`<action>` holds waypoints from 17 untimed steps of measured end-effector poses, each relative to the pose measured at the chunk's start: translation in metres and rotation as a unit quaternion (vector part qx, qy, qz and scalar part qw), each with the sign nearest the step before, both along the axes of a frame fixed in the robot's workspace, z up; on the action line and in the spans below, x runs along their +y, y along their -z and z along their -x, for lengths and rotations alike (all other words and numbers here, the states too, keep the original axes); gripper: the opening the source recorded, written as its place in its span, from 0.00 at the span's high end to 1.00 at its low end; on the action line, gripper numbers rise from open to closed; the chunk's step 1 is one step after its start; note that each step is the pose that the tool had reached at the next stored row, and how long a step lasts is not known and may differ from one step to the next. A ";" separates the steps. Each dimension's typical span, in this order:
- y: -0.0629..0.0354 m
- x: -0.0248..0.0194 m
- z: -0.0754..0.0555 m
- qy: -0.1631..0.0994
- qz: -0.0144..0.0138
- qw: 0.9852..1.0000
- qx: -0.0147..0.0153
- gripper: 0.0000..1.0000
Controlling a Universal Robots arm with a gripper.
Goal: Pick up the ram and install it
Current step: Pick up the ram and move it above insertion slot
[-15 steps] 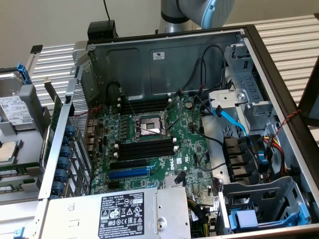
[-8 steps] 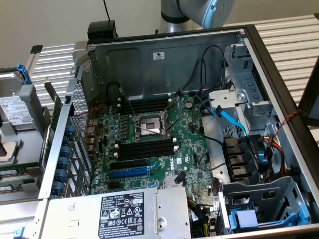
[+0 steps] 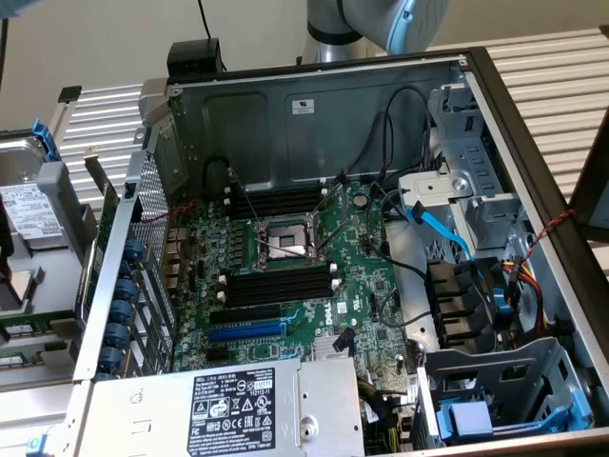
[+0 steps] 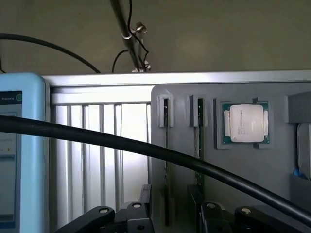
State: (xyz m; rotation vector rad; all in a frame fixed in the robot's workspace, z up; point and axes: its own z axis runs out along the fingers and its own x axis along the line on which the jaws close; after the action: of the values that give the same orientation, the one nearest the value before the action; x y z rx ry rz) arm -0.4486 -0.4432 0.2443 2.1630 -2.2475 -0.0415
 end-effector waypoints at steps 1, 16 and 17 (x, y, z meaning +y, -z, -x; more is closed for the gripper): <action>0.0018 -0.0004 0.000 0.000 0.000 1.000 0.000 0.58; 0.0285 -0.0015 -0.002 0.000 -0.011 1.000 0.000 0.58; 0.0302 -0.0014 -0.002 0.000 -0.012 1.000 0.000 0.58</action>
State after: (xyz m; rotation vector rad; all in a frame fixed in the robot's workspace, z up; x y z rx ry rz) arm -0.4463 -0.4446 0.2140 2.1740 -2.2585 -0.0677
